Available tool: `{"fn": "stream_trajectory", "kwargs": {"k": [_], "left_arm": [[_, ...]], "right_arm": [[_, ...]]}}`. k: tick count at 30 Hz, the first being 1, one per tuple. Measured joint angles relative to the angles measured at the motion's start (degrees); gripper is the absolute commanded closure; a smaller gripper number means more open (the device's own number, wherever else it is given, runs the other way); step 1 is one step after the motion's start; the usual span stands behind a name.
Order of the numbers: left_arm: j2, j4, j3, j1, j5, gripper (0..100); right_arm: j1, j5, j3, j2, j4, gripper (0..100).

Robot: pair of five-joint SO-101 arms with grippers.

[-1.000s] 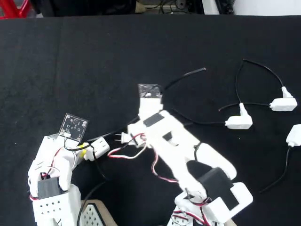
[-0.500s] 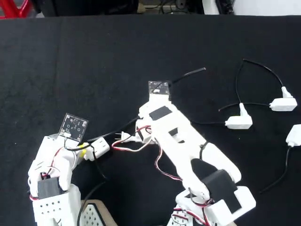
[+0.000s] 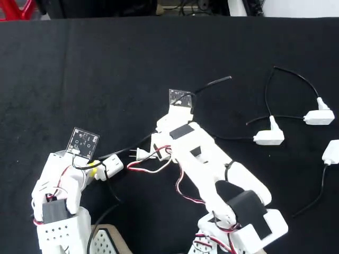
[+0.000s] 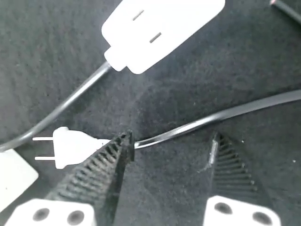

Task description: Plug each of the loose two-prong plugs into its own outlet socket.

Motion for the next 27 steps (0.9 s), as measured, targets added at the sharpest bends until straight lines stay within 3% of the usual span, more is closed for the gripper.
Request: {"fn": "stream_trajectory", "kwargs": {"k": [7, 21, 27], "left_arm": [[0.0, 0.0, 0.0, 0.0, 0.0, 68], [0.0, 0.0, 0.0, 0.0, 0.0, 68], [0.0, 0.0, 0.0, 0.0, 0.0, 68]], "right_arm": [[0.0, 0.0, 0.0, 0.0, -0.2, 96.9], [5.4, 7.1, -4.7, 0.0, 9.1, 97.7], [4.4, 6.8, -8.2, 0.0, 12.4, 97.2]]}}
